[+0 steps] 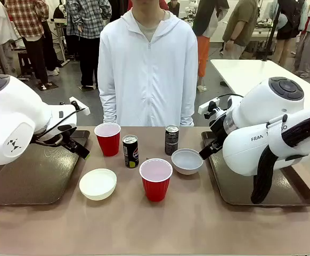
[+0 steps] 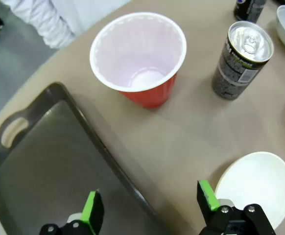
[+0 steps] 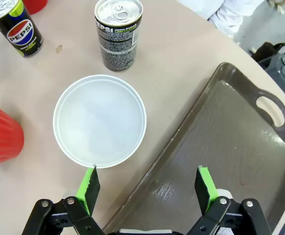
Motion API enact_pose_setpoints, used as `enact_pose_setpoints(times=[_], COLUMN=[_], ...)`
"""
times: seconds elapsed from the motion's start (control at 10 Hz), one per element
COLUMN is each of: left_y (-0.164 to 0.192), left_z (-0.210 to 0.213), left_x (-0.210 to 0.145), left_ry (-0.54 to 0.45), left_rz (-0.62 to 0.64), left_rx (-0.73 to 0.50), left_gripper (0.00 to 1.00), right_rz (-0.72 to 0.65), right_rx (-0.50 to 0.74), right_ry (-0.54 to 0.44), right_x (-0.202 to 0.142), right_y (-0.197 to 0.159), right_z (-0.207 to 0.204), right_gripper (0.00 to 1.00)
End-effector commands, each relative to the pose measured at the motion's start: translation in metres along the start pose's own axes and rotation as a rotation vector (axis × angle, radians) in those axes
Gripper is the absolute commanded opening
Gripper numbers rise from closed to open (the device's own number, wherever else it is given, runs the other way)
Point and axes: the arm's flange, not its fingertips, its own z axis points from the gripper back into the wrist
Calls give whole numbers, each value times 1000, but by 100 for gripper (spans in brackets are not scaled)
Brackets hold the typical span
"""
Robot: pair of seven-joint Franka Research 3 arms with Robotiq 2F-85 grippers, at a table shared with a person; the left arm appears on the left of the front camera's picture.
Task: Prepare tableware on both trays.
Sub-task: Pick up a Picnic Bowl from the table and place it on a Handle tray.
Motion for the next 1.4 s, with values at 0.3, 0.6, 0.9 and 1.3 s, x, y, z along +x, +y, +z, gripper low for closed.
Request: enact_pose_setpoints(times=[0.3, 0.6, 0.9, 1.3], left_y=[0, 0, 0, 0], left_z=[0, 0, 0, 0], left_x=[0, 0, 0, 0], left_ry=[0, 0, 0, 0], left_rz=[0, 0, 0, 0], left_rx=[0, 0, 0, 0], left_gripper=[100, 100, 100, 100], right_rz=[0, 0, 0, 0], right_rx=[0, 0, 0, 0], right_ry=[0, 0, 0, 0], right_x=[0, 0, 0, 0], right_y=[0, 0, 0, 0], right_z=[0, 0, 0, 0], right_gripper=[100, 100, 100, 100])
